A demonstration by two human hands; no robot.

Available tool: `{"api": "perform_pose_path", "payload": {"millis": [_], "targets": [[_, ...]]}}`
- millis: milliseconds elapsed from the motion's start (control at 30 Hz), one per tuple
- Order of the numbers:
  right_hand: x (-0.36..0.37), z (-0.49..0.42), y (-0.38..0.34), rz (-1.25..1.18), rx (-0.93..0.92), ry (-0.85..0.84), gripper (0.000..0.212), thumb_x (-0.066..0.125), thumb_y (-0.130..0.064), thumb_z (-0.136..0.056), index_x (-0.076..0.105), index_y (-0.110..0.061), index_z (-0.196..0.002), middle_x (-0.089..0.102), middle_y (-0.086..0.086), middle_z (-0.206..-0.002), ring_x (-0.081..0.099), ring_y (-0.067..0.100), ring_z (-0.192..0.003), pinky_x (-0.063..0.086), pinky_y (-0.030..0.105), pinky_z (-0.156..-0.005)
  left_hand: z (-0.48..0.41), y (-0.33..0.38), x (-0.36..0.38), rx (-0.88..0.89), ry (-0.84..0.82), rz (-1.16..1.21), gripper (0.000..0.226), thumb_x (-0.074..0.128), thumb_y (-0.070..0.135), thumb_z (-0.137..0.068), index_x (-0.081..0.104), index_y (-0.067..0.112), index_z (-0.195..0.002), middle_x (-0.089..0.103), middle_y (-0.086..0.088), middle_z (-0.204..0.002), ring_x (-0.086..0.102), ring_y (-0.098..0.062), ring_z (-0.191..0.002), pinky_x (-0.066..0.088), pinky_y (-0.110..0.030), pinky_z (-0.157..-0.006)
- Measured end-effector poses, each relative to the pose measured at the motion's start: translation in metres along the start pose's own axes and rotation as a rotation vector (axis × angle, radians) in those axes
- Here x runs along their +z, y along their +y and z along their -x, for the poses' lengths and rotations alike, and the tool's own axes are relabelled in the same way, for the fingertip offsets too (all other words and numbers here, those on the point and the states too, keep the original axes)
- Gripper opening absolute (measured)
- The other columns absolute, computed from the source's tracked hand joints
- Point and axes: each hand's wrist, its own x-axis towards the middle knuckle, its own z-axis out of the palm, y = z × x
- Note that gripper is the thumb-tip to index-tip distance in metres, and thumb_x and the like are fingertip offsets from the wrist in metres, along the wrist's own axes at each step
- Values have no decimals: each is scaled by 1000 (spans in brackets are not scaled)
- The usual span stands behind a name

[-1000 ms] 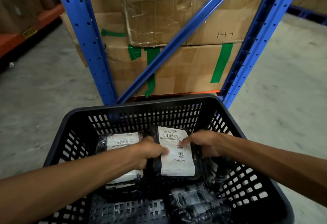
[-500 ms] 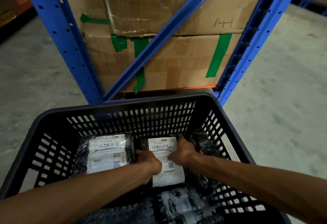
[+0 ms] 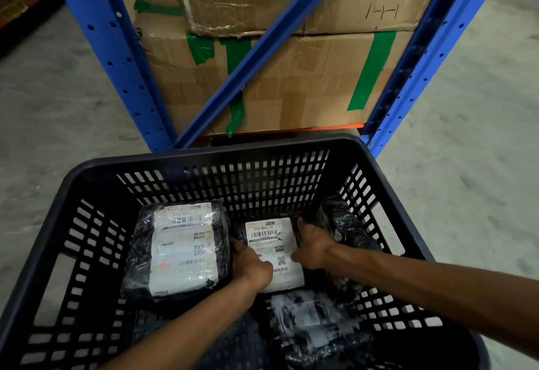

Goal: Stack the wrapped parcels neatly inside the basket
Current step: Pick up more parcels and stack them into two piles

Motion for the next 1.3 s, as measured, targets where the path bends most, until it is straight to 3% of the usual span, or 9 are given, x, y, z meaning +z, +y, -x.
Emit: {"api": "perform_pose_path", "payload": {"millis": [100,167,300,500,700,867,1000,1100,1300], "targets": [[-29,31,8,4,-185,55,42,61,-7,-86,64,-10,-128,69,4,-117,65,21,-107,54,20,-77,24,-12,-5,133,-116,1,90,56,7,-87,-1,8,-156,15,-14,-163,23,-30,-148,28,-34,-120],[-55,55,16,251,-435,183,37,55,-5,-81,70,-9,-114,75,5,-107,69,25,-102,57,28,-77,43,-18,-2,215,-204,-88,93,58,18,-90,-8,12,-156,-12,-6,-165,-4,-24,-152,10,-29,-122],[-97,82,35,859,-627,165,74,60,-24,-77,44,-23,-149,45,2,-155,39,20,-146,39,37,-116,59,-9,27,372,-418,-420,106,60,45,-87,-13,9,-155,-22,-10,-162,-20,-27,-150,1,-35,-122],[-85,84,45,1352,-499,1,111,76,-44,-74,12,-18,-161,-5,11,-170,-8,25,-157,9,49,-126,75,31,92,273,-294,-542,105,54,64,-82,7,6,-156,-5,-19,-164,-10,-36,-151,8,-41,-124],[-57,59,39,1531,-586,47,80,69,-38,-83,38,-12,-152,34,13,-161,18,33,-154,10,51,-126,80,31,105,234,-104,-404,75,43,55,-90,35,9,-149,14,-15,-159,10,-28,-149,22,-35,-121],[-73,61,25,1593,-669,2,87,74,-66,-66,54,-18,-136,60,8,-137,49,31,-135,29,49,-119,82,34,86,203,-275,-156,61,54,49,-91,53,8,-136,32,-14,-155,34,-28,-141,37,-33,-113],[-111,69,-15,1140,-559,-121,80,72,-73,-48,66,-31,-115,75,-6,-98,68,22,-88,55,36,-92,91,36,21,260,-500,1,34,59,50,-88,68,26,-110,67,9,-115,60,-11,-104,45,-28,-84],[-147,65,-38,609,-479,-194,68,69,-60,-50,66,-29,-110,73,-6,-93,70,27,-88,60,43,-81,97,35,-46,323,-481,109,31,55,65,-82,77,44,-78,69,35,-79,52,17,-83,37,-19,-78],[-155,30,-24,-432,-173,-338,82,61,-78,-69,59,-28,-135,68,2,-134,61,28,-127,43,52,-108,85,11,-109,256,-268,834,49,66,56,-77,71,22,-112,74,-6,-112,68,-25,-103,50,-43,-93]]}}
